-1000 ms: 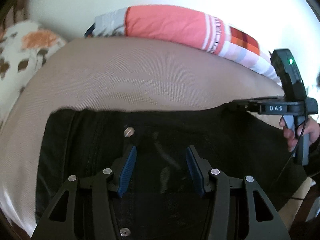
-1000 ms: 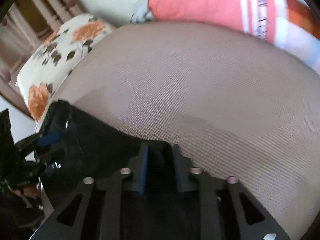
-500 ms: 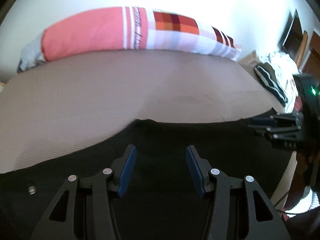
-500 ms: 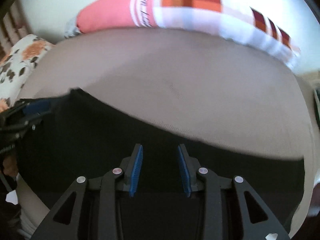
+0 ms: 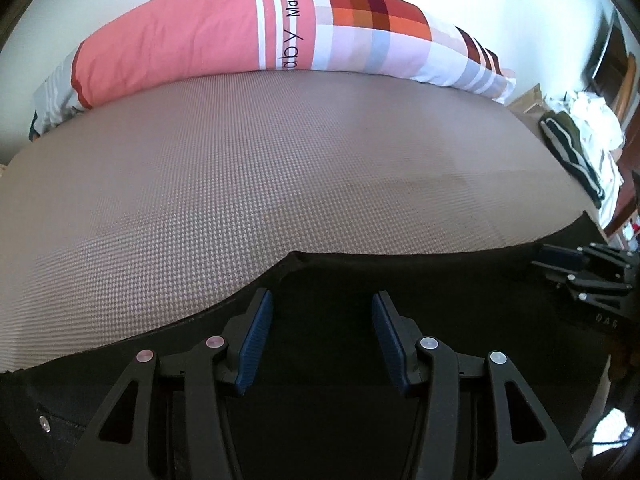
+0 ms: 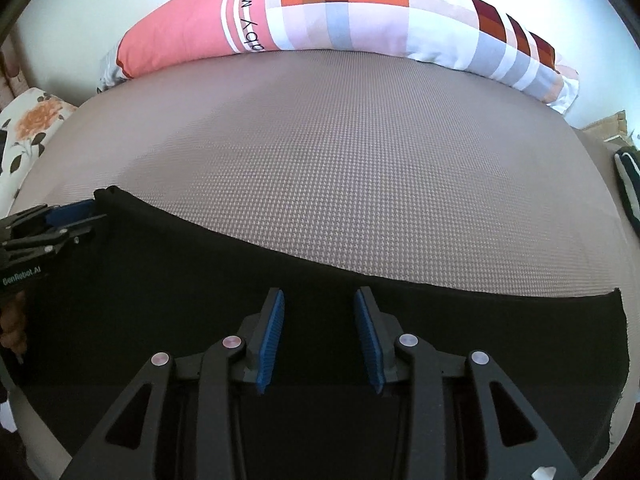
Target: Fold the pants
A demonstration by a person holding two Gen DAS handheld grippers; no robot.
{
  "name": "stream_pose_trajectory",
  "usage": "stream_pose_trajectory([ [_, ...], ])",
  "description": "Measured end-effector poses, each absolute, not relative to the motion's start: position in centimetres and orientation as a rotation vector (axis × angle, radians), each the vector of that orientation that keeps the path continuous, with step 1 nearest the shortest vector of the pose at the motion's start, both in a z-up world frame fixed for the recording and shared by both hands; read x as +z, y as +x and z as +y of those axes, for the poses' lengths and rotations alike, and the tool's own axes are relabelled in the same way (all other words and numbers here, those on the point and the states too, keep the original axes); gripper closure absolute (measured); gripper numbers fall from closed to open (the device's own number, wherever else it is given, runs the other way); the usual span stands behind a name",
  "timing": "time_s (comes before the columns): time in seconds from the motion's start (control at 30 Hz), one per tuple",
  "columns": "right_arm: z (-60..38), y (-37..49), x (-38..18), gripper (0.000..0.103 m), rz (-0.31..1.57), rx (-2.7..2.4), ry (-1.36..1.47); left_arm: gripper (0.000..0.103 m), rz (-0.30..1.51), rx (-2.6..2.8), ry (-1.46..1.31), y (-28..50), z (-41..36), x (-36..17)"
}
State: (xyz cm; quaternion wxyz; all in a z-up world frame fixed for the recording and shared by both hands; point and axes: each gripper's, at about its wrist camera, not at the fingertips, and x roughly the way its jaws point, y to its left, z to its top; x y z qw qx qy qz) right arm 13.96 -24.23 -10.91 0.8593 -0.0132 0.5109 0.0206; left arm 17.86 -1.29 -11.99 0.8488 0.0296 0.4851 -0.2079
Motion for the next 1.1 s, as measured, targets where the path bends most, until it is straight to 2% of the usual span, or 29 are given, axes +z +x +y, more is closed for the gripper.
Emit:
stream_pose_trajectory([
  [0.2, -24.7, 13.7, -10.7, 0.066, 1.069, 0.061, -0.007, 0.051, 1.006, -0.410, 0.064, 14.8, -0.1, -10.7],
  [0.37, -24.6, 13.7, -10.5, 0.055, 1.071, 0.092, 0.006, 0.051, 1.022, -0.356, 0.086, 11.5, 2.1, -11.2],
  [0.83, -30.0, 9.6, -7.6, 0.052, 1.025, 0.022, 0.016, 0.051, 1.006, -0.292, 0.009, 9.8, 3.6, -10.8],
  [1.1, -39.9, 5.8, -7.2, 0.053, 1.063, 0.083, 0.323, 0.042, 1.015, -0.271, -0.073, 8.5, 3.5, -9.1],
])
